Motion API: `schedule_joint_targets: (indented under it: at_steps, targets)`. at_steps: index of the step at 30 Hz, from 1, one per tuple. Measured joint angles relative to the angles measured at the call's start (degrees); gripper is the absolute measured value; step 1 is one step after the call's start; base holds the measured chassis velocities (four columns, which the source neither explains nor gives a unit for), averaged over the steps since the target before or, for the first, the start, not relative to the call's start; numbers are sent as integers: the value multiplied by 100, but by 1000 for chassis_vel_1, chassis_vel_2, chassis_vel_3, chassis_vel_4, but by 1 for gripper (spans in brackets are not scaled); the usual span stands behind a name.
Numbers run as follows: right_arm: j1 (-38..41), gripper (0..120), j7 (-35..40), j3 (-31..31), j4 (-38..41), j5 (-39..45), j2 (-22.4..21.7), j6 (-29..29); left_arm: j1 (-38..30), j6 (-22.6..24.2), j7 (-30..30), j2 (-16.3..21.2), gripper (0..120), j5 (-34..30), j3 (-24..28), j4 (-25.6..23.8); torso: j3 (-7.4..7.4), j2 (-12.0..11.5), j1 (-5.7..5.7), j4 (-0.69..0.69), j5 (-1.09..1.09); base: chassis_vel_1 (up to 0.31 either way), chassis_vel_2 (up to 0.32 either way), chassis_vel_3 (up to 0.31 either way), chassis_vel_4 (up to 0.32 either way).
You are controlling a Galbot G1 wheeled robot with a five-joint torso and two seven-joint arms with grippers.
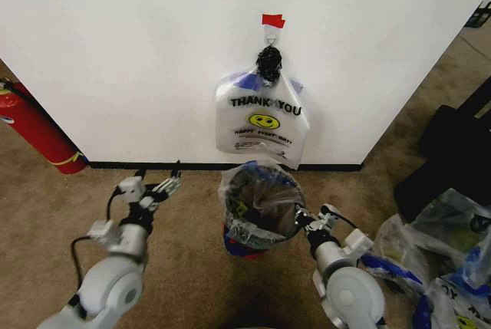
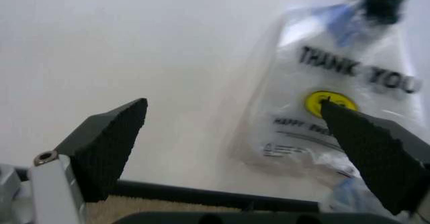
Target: Pick up the garbage bag from the wall and place it over the trash bin.
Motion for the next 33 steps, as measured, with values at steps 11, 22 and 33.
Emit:
schedule_joint_targets:
  at_steps: [11,22,33]
  targets:
    - [224,0,-65,-96,-575,-202,-12,-17,886,-594,4,-751,100,1119,-238,-255,1,0,0,-1,0,0,0,0,0]
    - [183,1,-342,-103,-716,-575,40,118,905,-525,-176,-746,100,1127,-343,-338,1,0,1,-1,-1,0,0,0,0]
    - [126,24,-430,-81,-692,-680,52,186,865,-256,-377,-869,100,1254,-205,-310,1,0,1,0,-1,0,0,0,0]
